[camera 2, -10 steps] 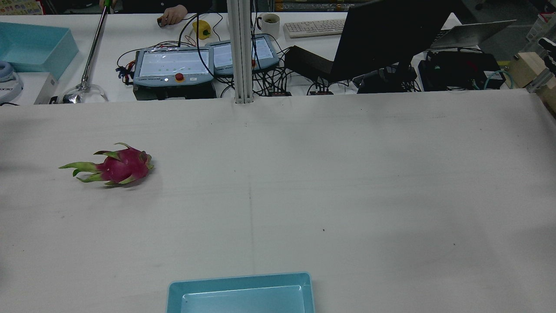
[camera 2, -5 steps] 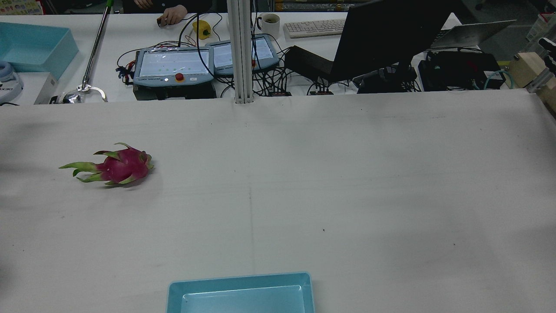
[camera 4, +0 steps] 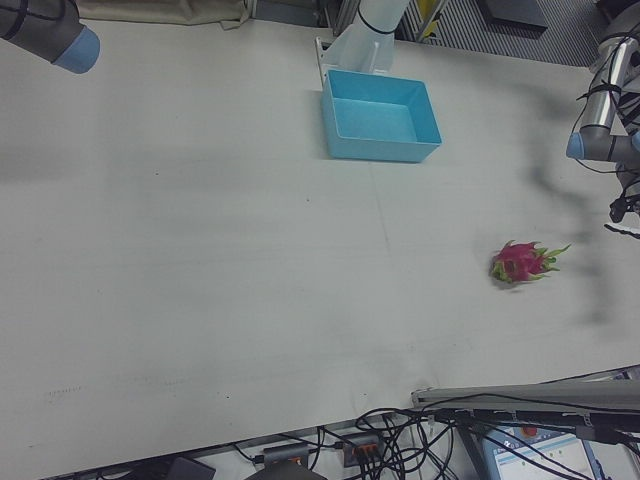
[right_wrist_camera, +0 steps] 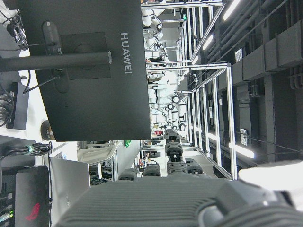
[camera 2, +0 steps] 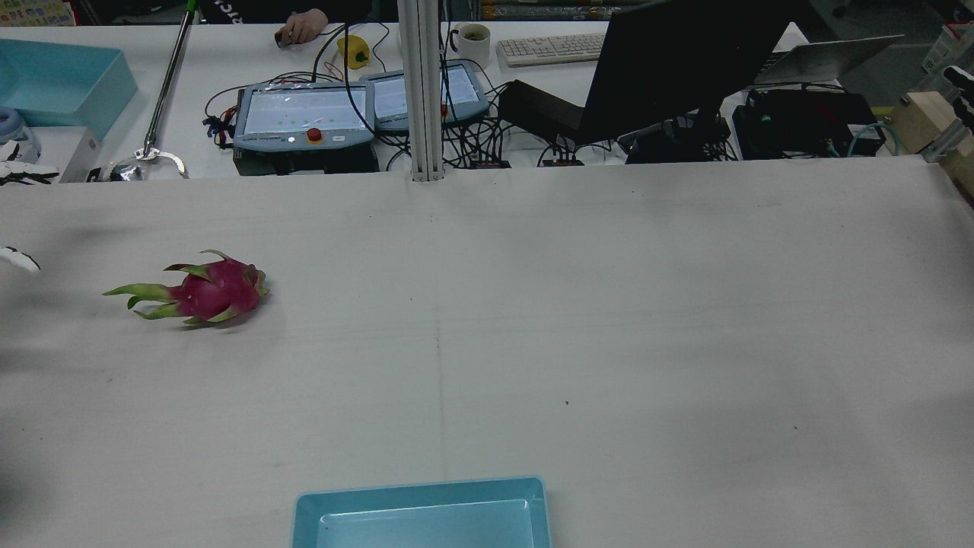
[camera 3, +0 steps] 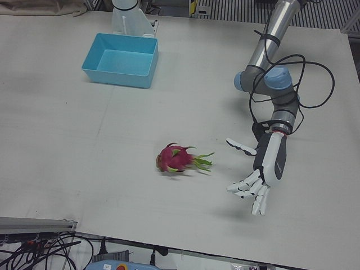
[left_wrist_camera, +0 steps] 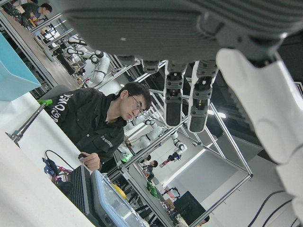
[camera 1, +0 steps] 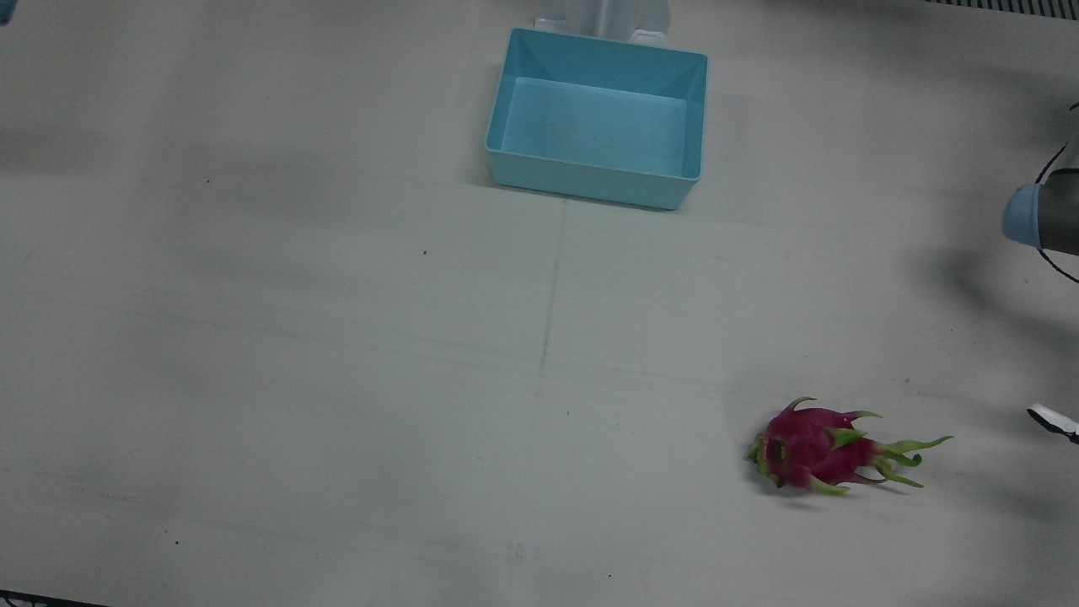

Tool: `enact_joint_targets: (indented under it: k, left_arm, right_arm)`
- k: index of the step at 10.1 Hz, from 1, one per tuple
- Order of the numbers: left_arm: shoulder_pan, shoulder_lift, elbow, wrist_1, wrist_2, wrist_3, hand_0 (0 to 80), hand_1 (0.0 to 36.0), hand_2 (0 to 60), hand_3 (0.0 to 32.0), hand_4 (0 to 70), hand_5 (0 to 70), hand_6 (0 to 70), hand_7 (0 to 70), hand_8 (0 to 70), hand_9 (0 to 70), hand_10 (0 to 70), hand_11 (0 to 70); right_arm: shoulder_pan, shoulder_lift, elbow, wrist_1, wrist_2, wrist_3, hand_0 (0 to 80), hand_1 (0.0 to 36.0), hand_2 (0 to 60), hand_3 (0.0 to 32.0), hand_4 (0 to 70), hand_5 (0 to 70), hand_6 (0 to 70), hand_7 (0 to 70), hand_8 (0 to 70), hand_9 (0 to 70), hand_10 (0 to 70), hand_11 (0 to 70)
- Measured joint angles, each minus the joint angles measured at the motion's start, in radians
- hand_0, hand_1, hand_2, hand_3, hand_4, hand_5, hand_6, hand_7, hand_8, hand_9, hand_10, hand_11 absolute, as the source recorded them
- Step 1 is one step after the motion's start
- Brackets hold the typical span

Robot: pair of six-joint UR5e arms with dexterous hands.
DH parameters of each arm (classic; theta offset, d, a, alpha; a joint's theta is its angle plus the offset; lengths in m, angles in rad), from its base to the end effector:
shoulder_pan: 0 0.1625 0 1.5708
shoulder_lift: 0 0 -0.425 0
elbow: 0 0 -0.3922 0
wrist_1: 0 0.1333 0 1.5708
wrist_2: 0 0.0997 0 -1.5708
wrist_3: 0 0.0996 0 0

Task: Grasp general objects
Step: 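Move the open left hand toward the pink dragon fruit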

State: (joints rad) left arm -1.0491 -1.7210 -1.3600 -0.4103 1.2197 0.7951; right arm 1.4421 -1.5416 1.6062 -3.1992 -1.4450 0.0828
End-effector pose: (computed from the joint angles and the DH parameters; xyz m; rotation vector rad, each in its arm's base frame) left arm 0.1423 -0.5838 0.6681 0.5747 2.1588 -1.4676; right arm 0.0800 -0.5178 0.6610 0.0948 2.1876 -2.1727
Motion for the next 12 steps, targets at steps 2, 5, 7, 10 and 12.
enact_joint_targets:
  k: [2, 5, 7, 10, 12]
  left_arm:
    - [-0.043, 0.04, -0.103, 0.057, 0.074, 0.068, 55.9, 28.5, 32.4, 0.0, 15.6, 4.6, 7.5, 22.3, 0.5, 3.0, 0.0, 0.0]
    - [-0.07, 0.169, -0.369, 0.215, 0.108, 0.273, 55.0, 28.6, 31.9, 0.0, 9.3, 0.3, 3.4, 16.8, 0.0, 1.9, 0.0, 0.0]
    - [-0.062, 0.198, -0.427, 0.276, 0.112, 0.401, 54.3, 28.1, 31.8, 0.0, 8.6, 0.1, 3.0, 16.0, 0.0, 1.8, 0.0, 0.0]
    - [-0.004, 0.18, -0.441, 0.344, 0.114, 0.526, 52.1, 24.7, 27.1, 0.0, 9.7, 0.4, 4.6, 18.4, 0.0, 2.2, 0.0, 0.0]
    - [0.104, 0.114, -0.423, 0.416, 0.114, 0.546, 51.4, 23.6, 25.2, 0.0, 7.3, 0.0, 3.2, 16.2, 0.0, 1.8, 0.0, 0.0]
  right_arm:
    - [0.0, 0.0, 0.0, 0.0, 0.0, 0.0, 0.0, 0.0, 0.0, 0.0, 0.0, 0.0, 0.0, 0.0, 0.0, 0.0, 0.0, 0.0]
    - [0.0, 0.0, 0.0, 0.0, 0.0, 0.0, 0.0, 0.0, 0.0, 0.0, 0.0, 0.0, 0.0, 0.0, 0.0, 0.0, 0.0, 0.0]
    - [0.0, 0.0, 0.0, 0.001, 0.0, 0.0, 0.0, 0.0, 0.0, 0.0, 0.0, 0.0, 0.0, 0.0, 0.0, 0.0, 0.0, 0.0]
    - [0.0, 0.0, 0.0, 0.001, 0.0, 0.0, 0.0, 0.0, 0.0, 0.0, 0.0, 0.0, 0.0, 0.0, 0.0, 0.0, 0.0, 0.0]
    - [0.0, 0.0, 0.0, 0.001, 0.0, 0.0, 0.0, 0.0, 0.0, 0.0, 0.0, 0.0, 0.0, 0.0, 0.0, 0.0, 0.0, 0.0]
